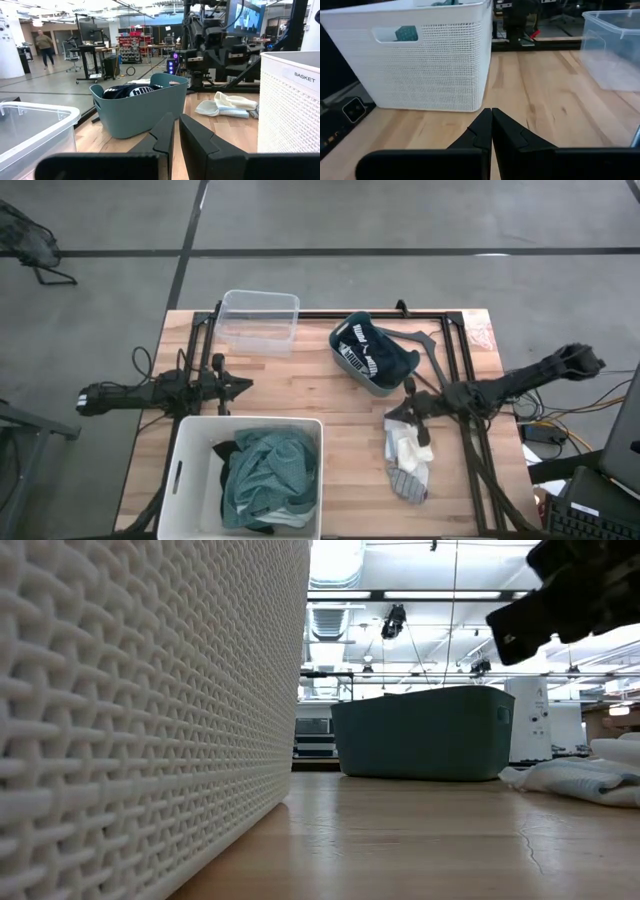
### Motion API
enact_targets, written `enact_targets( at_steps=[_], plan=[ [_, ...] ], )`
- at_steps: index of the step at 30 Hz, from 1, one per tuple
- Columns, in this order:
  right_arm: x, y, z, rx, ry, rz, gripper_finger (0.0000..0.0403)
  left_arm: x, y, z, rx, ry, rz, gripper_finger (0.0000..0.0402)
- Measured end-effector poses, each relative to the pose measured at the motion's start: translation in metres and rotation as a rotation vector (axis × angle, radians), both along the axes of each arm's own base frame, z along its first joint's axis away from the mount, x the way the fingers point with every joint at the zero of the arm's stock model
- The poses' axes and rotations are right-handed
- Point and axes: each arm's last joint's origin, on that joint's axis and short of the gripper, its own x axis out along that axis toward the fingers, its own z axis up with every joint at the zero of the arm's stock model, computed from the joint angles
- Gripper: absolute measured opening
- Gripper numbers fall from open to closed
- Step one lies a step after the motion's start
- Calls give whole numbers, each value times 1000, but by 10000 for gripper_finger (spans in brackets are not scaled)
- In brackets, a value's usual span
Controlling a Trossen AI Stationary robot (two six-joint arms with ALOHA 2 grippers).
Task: Pick & Place Cloths
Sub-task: Put the top white sock into the transparent bin
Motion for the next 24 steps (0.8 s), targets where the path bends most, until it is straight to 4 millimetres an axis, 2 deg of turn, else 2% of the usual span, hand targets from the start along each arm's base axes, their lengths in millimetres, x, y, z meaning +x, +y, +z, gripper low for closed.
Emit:
enact_targets(
  at_steps=[6,16,18,22,24],
  plan=[
    [5,-14,5,22,16,-45,8,0,0,0,0,0,0,35],
    [4,-15,1,28,64,-40,8,0,0,0,0,0,0,35],
    [4,-14,1,90,79,-34,8,0,0,0,0,0,0,35],
    [6,-13,8,331,103,-58,8,0,0,0,0,0,0,35],
    [7,-13,10,382,125,-55,8,0,0,0,0,0,0,35]
  ],
)
